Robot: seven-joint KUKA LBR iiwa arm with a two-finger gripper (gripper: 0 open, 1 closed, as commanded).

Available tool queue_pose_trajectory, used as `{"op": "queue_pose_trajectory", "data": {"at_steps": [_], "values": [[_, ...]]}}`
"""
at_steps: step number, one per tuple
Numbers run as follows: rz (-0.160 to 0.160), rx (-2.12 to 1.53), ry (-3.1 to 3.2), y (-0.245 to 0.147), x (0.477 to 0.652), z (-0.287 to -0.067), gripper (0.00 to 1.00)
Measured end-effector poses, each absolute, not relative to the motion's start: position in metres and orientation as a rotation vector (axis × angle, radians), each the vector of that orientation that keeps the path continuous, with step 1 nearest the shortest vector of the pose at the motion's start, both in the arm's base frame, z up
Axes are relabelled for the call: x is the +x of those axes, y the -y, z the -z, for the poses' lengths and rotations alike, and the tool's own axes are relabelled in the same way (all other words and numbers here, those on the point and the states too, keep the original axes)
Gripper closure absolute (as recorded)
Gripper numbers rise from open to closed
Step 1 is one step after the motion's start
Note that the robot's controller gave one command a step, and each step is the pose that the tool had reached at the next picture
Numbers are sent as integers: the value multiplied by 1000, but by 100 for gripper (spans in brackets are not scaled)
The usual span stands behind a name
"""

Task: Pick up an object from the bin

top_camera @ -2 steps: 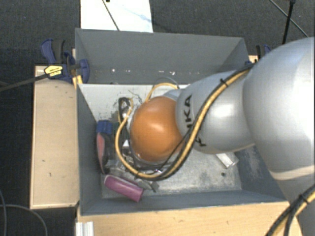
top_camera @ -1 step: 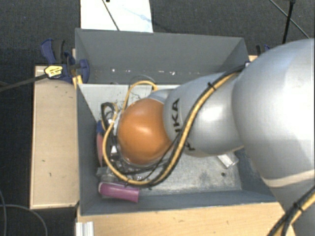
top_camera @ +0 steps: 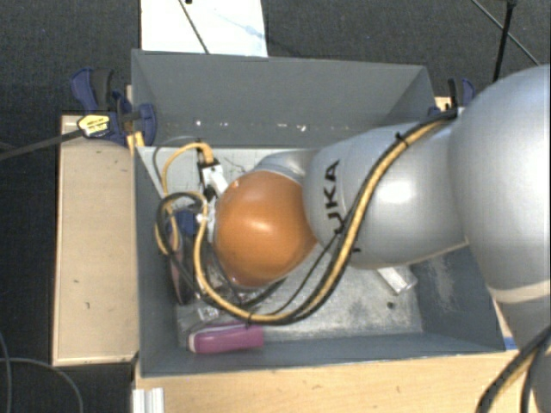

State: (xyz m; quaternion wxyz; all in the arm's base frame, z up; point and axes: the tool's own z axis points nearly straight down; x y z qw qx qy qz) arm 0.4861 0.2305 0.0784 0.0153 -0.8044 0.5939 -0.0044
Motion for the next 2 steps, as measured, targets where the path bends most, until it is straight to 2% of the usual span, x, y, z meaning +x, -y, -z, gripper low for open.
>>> {"op": "queue_pose_trajectory", "data": {"at_steps": [1,2], "values": [[1,-2926,-1131,-210,517,-74,0],[-10,-3122,-359,-164,580,-70,0]]}}
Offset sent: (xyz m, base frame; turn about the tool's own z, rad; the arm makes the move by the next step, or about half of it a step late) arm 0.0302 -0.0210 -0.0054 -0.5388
